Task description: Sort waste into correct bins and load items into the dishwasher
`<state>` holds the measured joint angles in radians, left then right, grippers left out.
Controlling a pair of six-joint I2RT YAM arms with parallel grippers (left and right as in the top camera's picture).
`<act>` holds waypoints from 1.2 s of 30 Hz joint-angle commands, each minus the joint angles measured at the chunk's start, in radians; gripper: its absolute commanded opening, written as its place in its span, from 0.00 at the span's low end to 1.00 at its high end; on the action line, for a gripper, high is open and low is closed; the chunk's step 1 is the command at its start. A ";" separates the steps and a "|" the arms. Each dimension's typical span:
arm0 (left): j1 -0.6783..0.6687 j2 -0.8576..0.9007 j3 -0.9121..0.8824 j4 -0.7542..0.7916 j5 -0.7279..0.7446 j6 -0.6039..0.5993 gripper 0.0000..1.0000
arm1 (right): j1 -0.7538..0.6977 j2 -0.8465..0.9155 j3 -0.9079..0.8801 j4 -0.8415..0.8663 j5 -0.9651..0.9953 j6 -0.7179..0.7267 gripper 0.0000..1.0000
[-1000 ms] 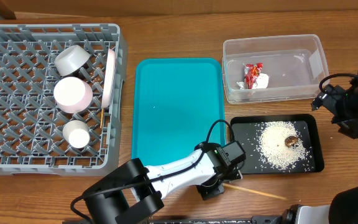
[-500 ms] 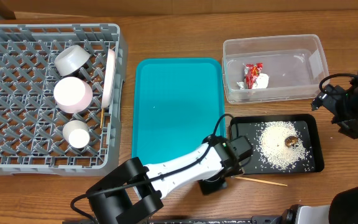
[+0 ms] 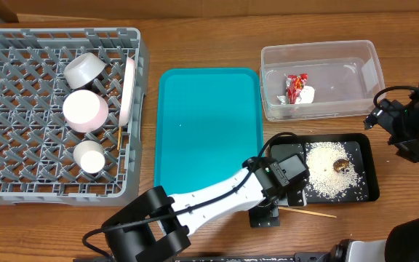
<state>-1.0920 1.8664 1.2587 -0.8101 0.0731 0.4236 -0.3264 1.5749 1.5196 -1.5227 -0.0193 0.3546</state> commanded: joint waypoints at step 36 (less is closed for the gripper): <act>-0.005 0.132 -0.039 0.054 0.050 0.072 0.04 | 0.000 -0.023 0.026 -0.010 0.002 -0.010 0.89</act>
<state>-1.0935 1.9575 1.2335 -0.7280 0.1009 0.5156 -0.3267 1.5749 1.5204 -1.5364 -0.0189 0.3470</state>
